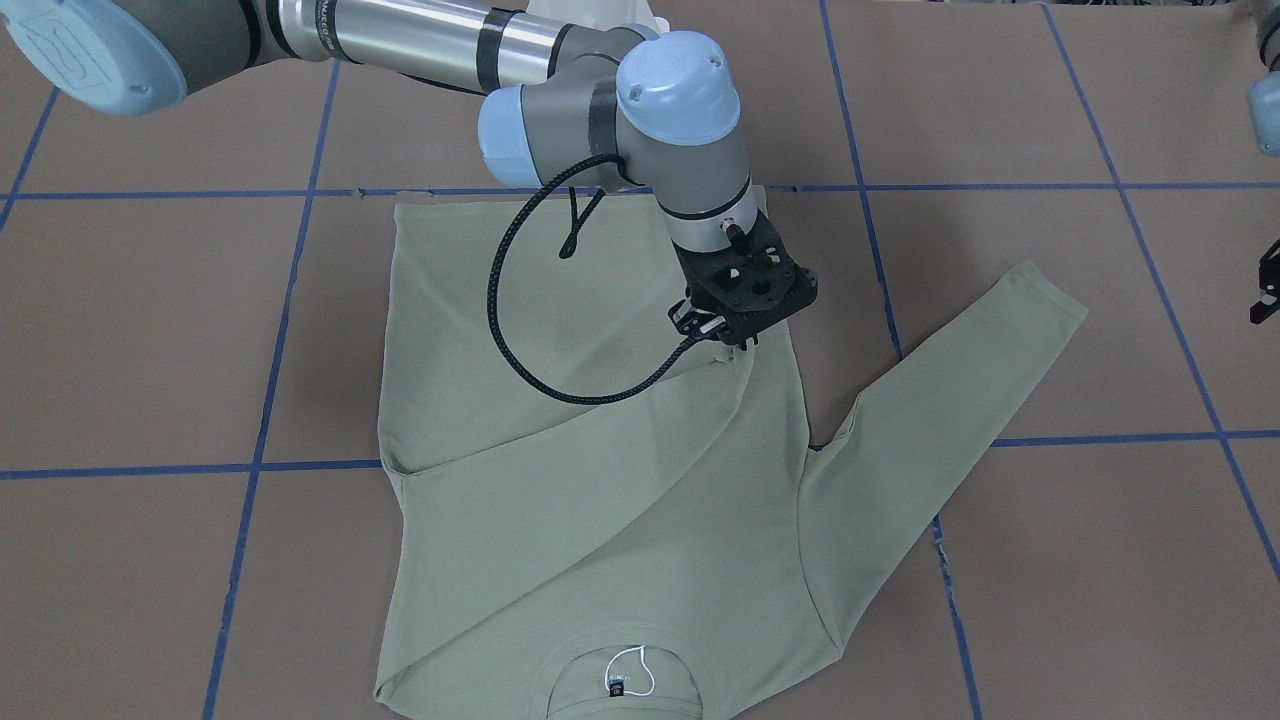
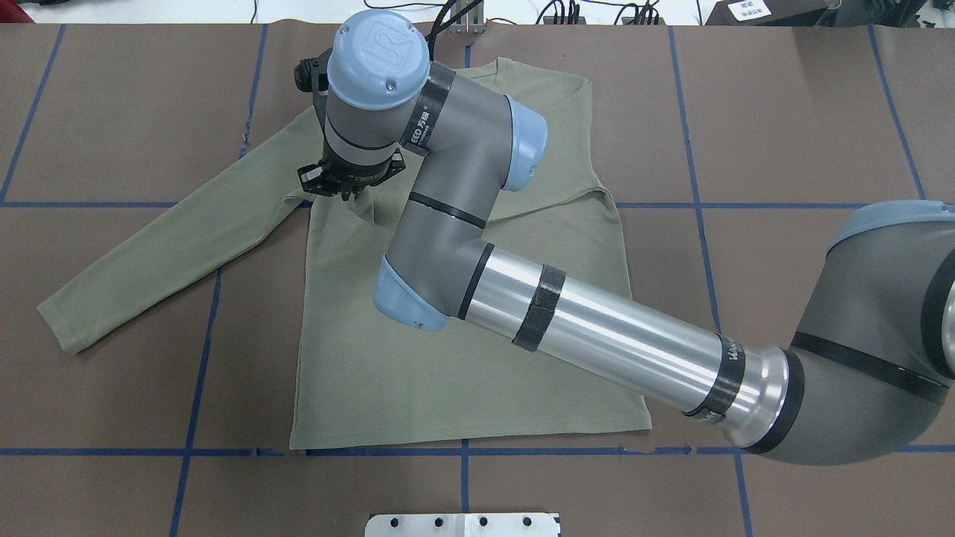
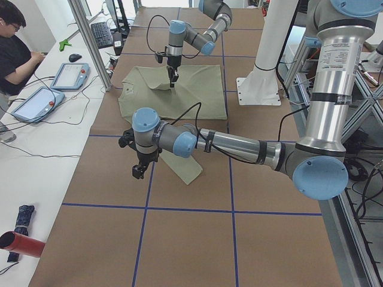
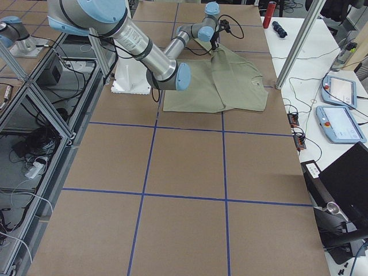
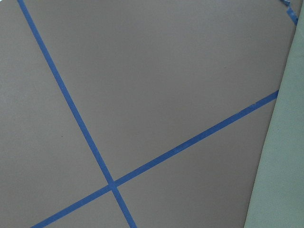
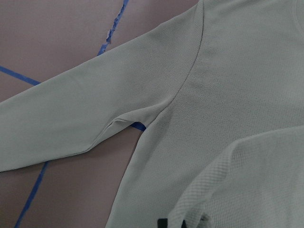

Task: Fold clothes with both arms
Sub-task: 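Lift the sleeve cuff with the right gripper and carry it across the shirt body, then lay the sleeve diagonally over the shirt body and release with the right gripper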

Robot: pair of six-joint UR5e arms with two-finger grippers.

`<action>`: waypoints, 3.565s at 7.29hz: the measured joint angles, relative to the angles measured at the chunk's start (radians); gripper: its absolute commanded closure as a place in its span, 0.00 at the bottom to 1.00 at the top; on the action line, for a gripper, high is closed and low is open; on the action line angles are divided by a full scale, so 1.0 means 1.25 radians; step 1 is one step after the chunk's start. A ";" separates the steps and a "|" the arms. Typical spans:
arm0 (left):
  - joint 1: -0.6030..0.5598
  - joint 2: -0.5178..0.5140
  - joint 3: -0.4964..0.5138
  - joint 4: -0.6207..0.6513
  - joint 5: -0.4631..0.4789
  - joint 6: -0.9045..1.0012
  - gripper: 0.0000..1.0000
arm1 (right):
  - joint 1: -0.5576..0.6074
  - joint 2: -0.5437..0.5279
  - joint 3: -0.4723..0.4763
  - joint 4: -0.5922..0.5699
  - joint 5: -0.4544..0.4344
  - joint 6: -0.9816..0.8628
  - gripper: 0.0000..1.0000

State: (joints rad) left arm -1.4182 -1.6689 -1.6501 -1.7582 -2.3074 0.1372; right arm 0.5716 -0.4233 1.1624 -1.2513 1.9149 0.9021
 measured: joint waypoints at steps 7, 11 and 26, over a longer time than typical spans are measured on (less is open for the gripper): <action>0.002 -0.024 0.001 0.001 0.000 -0.035 0.00 | -0.106 0.117 -0.177 0.102 -0.162 0.067 0.01; 0.020 -0.025 -0.001 -0.003 -0.001 -0.079 0.00 | -0.089 0.106 -0.206 0.086 -0.208 0.093 0.01; 0.021 -0.040 -0.001 -0.001 0.001 -0.076 0.00 | -0.151 0.134 -0.386 0.230 -0.221 0.152 0.01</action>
State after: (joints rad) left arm -1.3916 -1.7185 -1.6511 -1.7597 -2.3056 0.0424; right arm 0.3828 -0.2552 0.6797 -0.9635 1.6392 1.0920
